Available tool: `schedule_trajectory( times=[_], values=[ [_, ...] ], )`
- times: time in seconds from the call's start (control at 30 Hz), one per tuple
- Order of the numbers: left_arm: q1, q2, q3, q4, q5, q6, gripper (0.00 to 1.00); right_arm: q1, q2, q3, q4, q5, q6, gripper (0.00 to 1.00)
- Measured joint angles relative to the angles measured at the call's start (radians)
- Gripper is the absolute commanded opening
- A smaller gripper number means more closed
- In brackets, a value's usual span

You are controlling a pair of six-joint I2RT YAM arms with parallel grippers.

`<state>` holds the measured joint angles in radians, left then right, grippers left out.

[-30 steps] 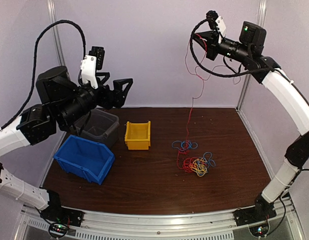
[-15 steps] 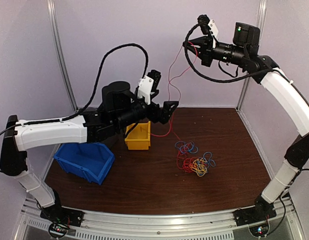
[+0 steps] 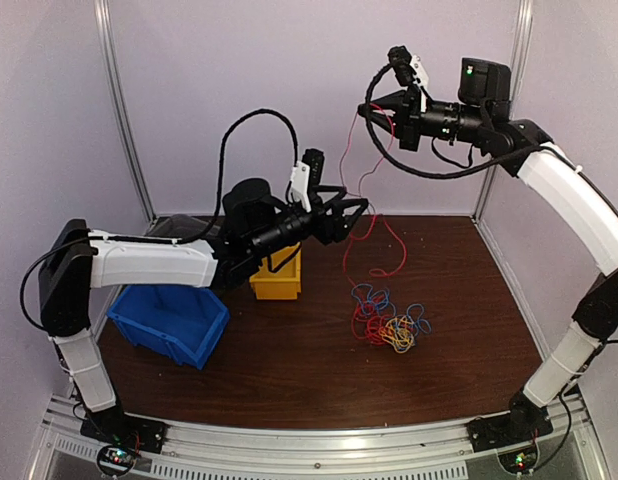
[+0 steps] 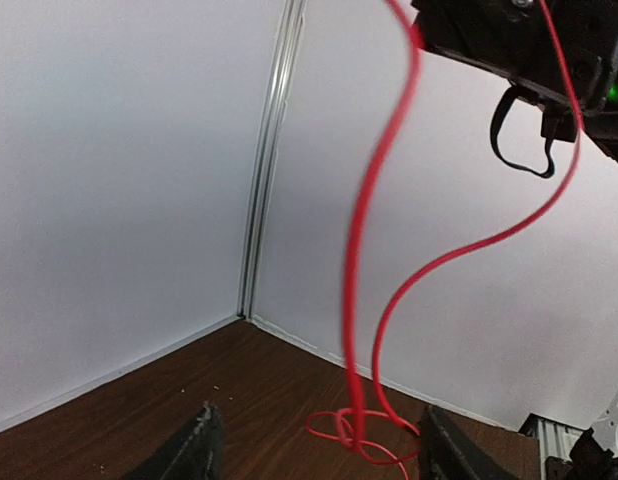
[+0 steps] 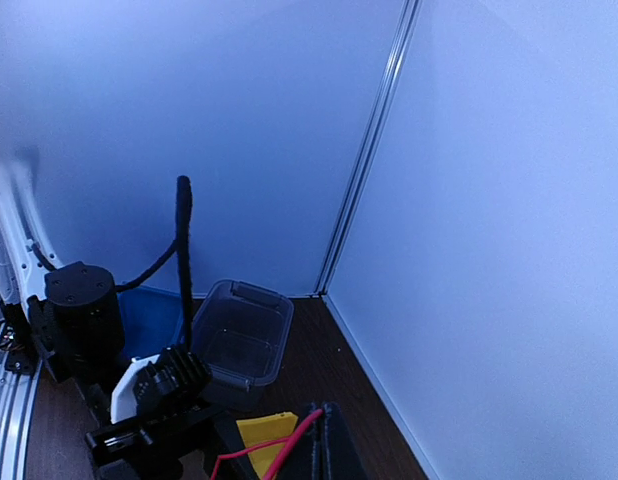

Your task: Untangle the cables

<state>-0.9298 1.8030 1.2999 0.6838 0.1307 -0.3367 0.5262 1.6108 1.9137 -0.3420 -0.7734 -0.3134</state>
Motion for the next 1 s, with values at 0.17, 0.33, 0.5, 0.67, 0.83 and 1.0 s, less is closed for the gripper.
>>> schedule_trajectory(
  times=[0.17, 0.33, 0.5, 0.67, 0.83, 1.0],
  values=[
    [0.055, 0.067, 0.019, 0.054, 0.105, -0.042, 0.51, 0.0, -0.022, -0.01, -0.006, -0.019, 0.007, 0.0],
    [0.058, 0.102, 0.08, 0.074, 0.182, -0.051, 0.4, 0.0, -0.04, -0.02, -0.006, -0.035, 0.008, 0.0],
    [0.055, 0.123, 0.119, 0.101, 0.232, -0.057, 0.12, 0.0, -0.04, -0.022, -0.005, -0.038, 0.014, 0.0],
    [0.055, 0.144, 0.137, 0.102, 0.253, -0.066, 0.0, 0.0, -0.04, -0.024, -0.005, -0.039, 0.025, 0.0],
    [0.055, 0.145, 0.146, 0.064, 0.252, -0.063, 0.0, -0.003, -0.042, -0.039, 0.002, -0.029, 0.029, 0.31],
    [0.056, 0.135, 0.257, -0.156, 0.213, 0.022, 0.0, -0.103, -0.107, -0.232, 0.114, -0.048, 0.116, 0.53]
  ],
)
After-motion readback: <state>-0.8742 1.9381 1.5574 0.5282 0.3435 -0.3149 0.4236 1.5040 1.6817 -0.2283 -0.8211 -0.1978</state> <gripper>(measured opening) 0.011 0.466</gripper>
